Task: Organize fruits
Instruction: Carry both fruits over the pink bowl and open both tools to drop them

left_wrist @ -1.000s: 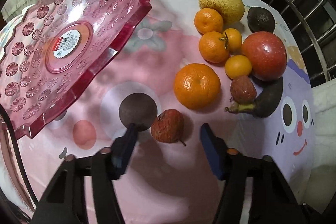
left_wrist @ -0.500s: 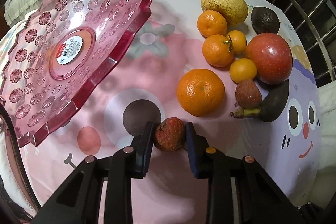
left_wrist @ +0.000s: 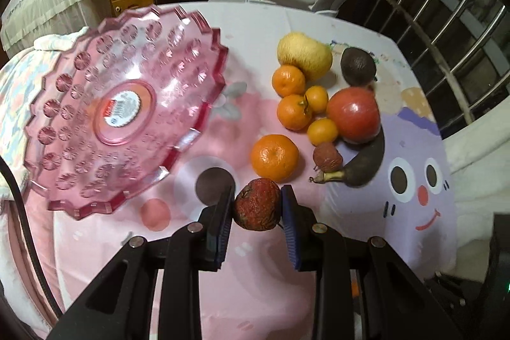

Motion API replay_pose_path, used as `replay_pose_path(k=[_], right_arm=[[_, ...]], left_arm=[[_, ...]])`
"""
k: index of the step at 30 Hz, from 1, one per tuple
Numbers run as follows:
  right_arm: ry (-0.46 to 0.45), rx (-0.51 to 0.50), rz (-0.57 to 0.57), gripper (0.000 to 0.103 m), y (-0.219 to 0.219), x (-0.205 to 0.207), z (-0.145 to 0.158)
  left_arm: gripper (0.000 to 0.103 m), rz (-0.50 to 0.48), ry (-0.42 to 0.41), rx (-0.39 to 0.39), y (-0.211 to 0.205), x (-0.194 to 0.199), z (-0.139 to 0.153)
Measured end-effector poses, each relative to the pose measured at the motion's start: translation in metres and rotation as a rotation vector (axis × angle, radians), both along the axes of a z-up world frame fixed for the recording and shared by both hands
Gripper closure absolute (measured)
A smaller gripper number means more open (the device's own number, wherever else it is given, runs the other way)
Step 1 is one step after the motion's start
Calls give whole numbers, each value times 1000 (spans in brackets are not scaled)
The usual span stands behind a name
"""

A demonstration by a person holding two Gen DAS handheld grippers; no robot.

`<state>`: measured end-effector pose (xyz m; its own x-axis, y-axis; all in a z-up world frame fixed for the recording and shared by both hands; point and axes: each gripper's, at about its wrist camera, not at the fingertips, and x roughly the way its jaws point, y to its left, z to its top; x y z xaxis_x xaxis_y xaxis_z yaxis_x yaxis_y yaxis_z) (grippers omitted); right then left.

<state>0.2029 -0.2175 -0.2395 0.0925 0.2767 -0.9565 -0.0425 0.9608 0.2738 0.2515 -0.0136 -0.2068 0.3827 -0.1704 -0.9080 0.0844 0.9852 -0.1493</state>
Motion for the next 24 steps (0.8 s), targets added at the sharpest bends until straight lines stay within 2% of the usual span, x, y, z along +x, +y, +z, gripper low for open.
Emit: replay_pose_path(k=[3, 6, 11, 18, 24], right_arm=[[-35, 24, 18, 58, 20, 7, 6], [-66, 37, 21, 58, 48, -9, 24], [-139, 38, -14, 58, 73, 4, 41], [-224, 46, -96, 58, 108, 20, 67], [-304, 47, -154, 58, 146, 35, 81]], left_arm=[[75, -9, -18, 2, 15, -9, 12], [75, -22, -32, -11, 34, -16, 25], [75, -82, -60, -33, 67, -18, 39], [75, -125, -73, -35, 118, -6, 50], [75, -141, -69, -40, 165, 14, 46]])
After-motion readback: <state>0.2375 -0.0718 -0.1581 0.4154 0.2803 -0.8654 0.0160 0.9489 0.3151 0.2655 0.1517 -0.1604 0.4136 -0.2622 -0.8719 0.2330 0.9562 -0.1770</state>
